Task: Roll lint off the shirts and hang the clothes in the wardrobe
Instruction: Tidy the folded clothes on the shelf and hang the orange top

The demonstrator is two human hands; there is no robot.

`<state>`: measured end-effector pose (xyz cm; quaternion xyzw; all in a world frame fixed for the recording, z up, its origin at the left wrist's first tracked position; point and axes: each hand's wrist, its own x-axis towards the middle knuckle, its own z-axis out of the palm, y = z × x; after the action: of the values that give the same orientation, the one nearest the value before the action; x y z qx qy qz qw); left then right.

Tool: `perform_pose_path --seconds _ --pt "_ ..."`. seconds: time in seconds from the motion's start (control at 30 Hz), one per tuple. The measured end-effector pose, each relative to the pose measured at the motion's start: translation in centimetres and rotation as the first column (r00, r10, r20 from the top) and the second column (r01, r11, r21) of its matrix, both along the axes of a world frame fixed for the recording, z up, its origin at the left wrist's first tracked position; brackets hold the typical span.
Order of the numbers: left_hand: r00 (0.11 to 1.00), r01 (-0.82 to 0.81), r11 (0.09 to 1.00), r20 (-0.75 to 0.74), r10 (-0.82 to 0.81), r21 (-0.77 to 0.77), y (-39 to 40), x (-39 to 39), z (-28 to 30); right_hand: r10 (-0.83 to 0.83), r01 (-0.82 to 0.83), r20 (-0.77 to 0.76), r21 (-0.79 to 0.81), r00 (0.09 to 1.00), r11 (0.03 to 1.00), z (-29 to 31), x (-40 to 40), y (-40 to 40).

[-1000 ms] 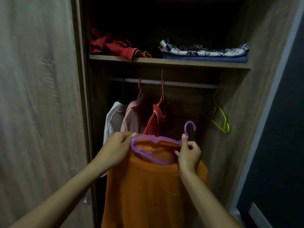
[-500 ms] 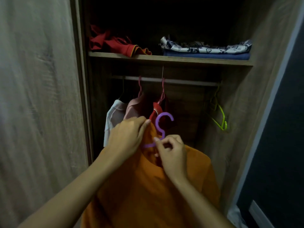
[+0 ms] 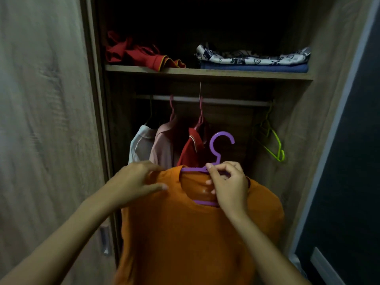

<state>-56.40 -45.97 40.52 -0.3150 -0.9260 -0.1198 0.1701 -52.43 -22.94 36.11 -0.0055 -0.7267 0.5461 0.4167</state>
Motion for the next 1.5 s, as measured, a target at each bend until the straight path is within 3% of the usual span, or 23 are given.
perform_pose_path --seconds 0.1,0.43,0.6,0.67,0.83,0.93,1.07,1.23,1.27,1.4,1.5 --pt "0.994 0.102 0.995 0.034 -0.102 -0.012 0.0 -0.7 -1.5 0.010 -0.010 -0.005 0.021 1.000 1.000 -0.3 -0.1 -0.3" --pt "0.971 0.208 0.955 0.071 -0.228 0.212 4.8 0.0 -2.3 0.067 -0.063 -0.018 0.164 0.998 0.984 0.0 0.0 -1.7" --pt "0.904 0.193 0.951 0.333 -0.267 0.241 4.6 -0.2 0.0 0.032 -0.033 0.013 0.062 0.999 0.998 1.2 -0.4 1.2" --pt "0.881 0.203 0.947 0.374 -0.288 0.249 4.6 0.0 0.1 0.038 -0.041 0.048 0.051 0.998 0.998 0.9 -0.5 1.8" --pt "0.961 0.195 0.930 0.129 -0.245 0.313 6.7 0.3 -2.4 0.017 -0.046 0.275 0.097 0.961 0.994 -0.8 -1.1 1.4" --pt "0.970 0.179 0.917 0.094 -0.226 0.356 8.0 0.2 -3.2 0.081 -0.081 0.385 -0.017 0.919 0.997 -0.7 -1.4 0.9" --pt "0.944 0.229 0.857 0.111 -0.312 0.461 9.7 0.7 -3.5 0.109 -0.070 0.364 -0.119 0.925 0.990 -0.4 -2.4 0.7" --pt "0.770 0.269 0.797 0.376 -0.516 0.541 10.4 1.2 -2.8 0.147 -0.069 0.381 -0.211 0.913 0.975 -0.3 -4.0 1.5" --pt "0.774 0.280 0.805 0.373 -0.512 0.523 10.2 1.2 -2.7 0.155 -0.064 0.377 -0.243 0.913 0.968 -0.4 -4.2 1.8" --pt "0.931 0.254 0.866 0.133 -0.339 0.431 8.6 -0.4 -0.6 0.243 -0.101 0.402 -0.344 0.883 0.934 0.5 -5.1 3.3" --pt "0.971 0.199 0.920 -0.194 -0.139 0.337 7.3 -3.1 3.5 0.200 -0.082 0.443 -0.271 0.874 0.959 3.6 -6.8 4.6"
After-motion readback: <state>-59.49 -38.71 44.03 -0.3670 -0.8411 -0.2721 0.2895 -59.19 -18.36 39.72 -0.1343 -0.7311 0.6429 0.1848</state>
